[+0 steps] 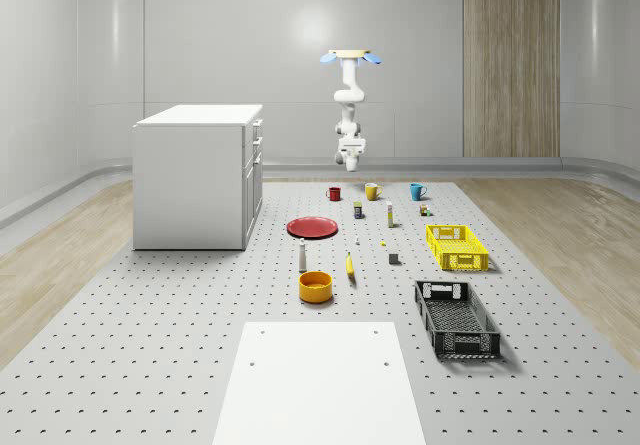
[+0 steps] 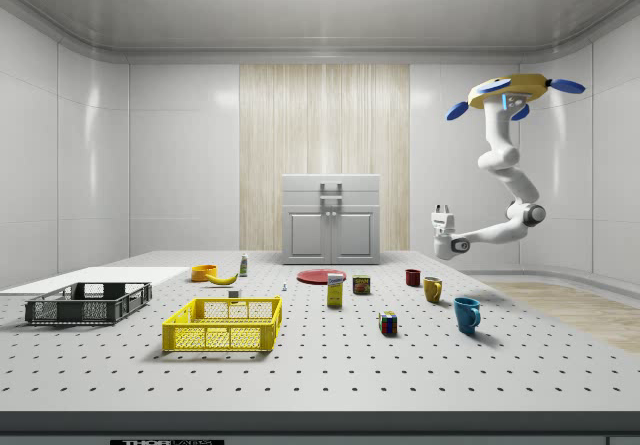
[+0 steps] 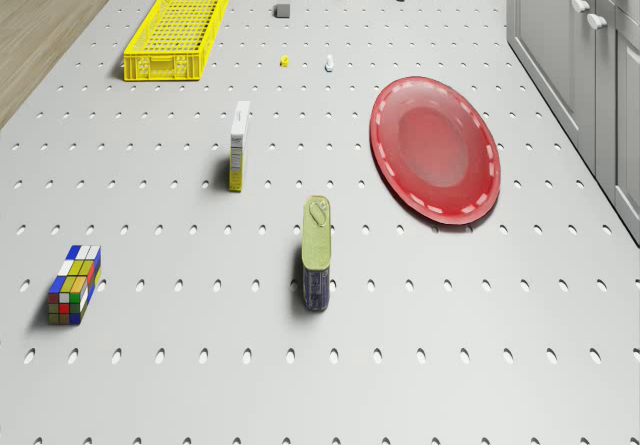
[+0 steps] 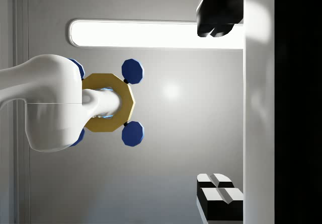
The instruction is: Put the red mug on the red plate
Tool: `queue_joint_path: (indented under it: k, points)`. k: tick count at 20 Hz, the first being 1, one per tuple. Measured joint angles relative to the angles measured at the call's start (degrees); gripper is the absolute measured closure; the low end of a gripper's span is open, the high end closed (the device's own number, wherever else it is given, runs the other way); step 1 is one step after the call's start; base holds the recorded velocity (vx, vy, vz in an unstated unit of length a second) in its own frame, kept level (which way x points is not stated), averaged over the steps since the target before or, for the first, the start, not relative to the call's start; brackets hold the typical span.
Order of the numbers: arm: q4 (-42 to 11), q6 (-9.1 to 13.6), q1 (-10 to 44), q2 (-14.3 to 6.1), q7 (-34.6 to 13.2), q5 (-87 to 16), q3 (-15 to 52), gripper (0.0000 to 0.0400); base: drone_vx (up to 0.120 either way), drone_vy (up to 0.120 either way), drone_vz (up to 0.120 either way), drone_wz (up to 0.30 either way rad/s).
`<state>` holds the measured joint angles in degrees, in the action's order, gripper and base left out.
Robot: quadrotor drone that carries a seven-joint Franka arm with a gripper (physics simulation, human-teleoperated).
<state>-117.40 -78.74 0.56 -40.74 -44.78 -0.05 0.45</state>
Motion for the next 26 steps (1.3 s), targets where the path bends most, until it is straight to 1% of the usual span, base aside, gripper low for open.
queue_joint_path:
  k: [4,12,17,22,26]
  points:
    - [-0.1,-0.2,0.1,-0.1,0.0,-0.2,0.2,0.0,0.02,-0.12,0.0,0.0]
    - [-0.4,-0.5,0.4,-0.4,-0.2,-1.6,1.2,0.0,0.12,-0.12,0.0,0.0]
    - [-0.6,-0.8,0.9,-0.6,-0.5,-4.1,3.0,0.0,0.12,-0.12,0.0,0.0]
    - [-1.3,-1.1,2.2,-0.8,-1.3,-9.9,7.0,0.0,0.12,-0.008,0.0,0.0]
    - [-3.3,-1.5,4.3,-1.4,-2.7,-19.3,13.7,0.0,0.12,0.0,-0.1,0.0]
